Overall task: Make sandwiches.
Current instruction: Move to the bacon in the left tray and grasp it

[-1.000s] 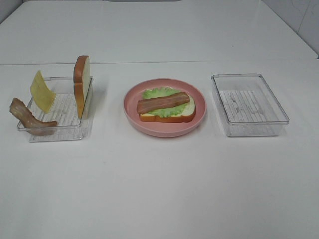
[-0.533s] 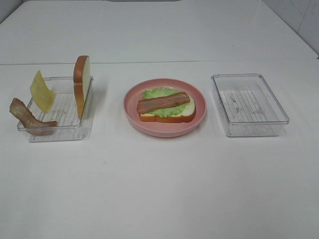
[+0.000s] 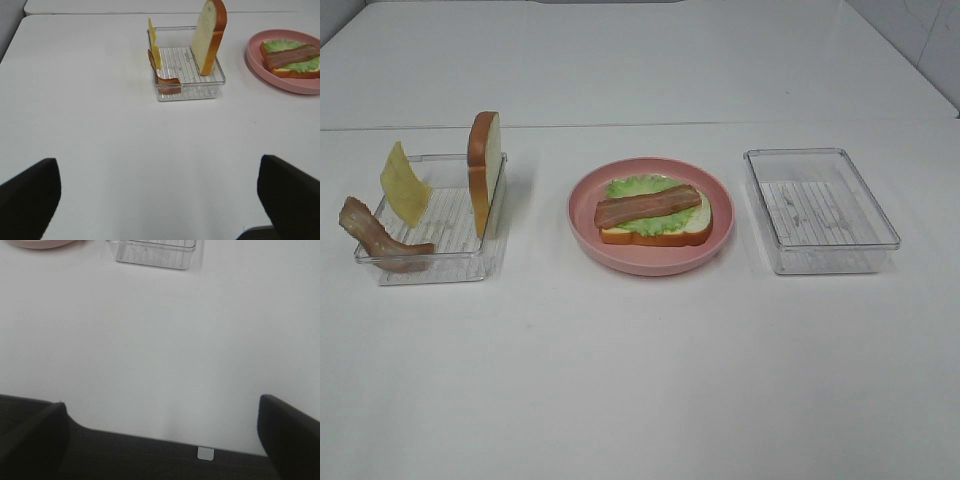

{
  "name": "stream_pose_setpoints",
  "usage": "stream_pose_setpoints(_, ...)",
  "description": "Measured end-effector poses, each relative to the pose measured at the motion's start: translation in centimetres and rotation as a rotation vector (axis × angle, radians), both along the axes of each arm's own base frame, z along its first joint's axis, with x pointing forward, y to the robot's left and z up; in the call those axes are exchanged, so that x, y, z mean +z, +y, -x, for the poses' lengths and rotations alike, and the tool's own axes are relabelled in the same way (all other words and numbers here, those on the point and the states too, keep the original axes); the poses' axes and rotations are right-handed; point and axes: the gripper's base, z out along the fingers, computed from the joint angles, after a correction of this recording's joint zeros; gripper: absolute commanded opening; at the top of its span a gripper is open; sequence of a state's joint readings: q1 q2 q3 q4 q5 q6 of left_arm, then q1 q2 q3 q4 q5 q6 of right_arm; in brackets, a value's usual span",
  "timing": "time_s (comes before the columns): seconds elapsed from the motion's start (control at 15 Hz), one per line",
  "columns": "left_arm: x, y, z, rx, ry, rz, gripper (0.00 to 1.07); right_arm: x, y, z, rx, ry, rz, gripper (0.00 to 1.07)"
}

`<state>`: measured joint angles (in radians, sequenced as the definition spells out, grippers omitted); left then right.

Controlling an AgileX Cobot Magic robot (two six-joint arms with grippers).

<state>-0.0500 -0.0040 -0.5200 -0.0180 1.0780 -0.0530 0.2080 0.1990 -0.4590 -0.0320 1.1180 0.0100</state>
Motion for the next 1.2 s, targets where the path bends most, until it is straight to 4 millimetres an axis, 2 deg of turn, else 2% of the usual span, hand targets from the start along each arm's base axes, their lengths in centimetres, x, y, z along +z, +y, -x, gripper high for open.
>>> stream_pose_setpoints(0.73, 0.0, 0.0, 0.0, 0.000, 0.000, 0.000, 1.01, 0.0, 0.0, 0.0, -0.010, -0.003, -0.003, 0.99)
stream_pose_setpoints(0.87, 0.0, 0.0, 0.0, 0.000, 0.000, 0.000, 1.01, 0.0, -0.1, 0.1, -0.069, -0.013, -0.011, 0.99)
stream_pose_setpoints(1.0, 0.0, 0.0, 0.0, 0.000, 0.000, 0.000, 1.01, 0.1, -0.2, 1.4, -0.208, -0.118, -0.026, 0.99)
stream_pose_setpoints(1.2, 0.0, 0.0, 0.0, 0.000, 0.000, 0.000, 1.01, 0.1, -0.1, 2.6, -0.276, -0.206, -0.032, 0.99)
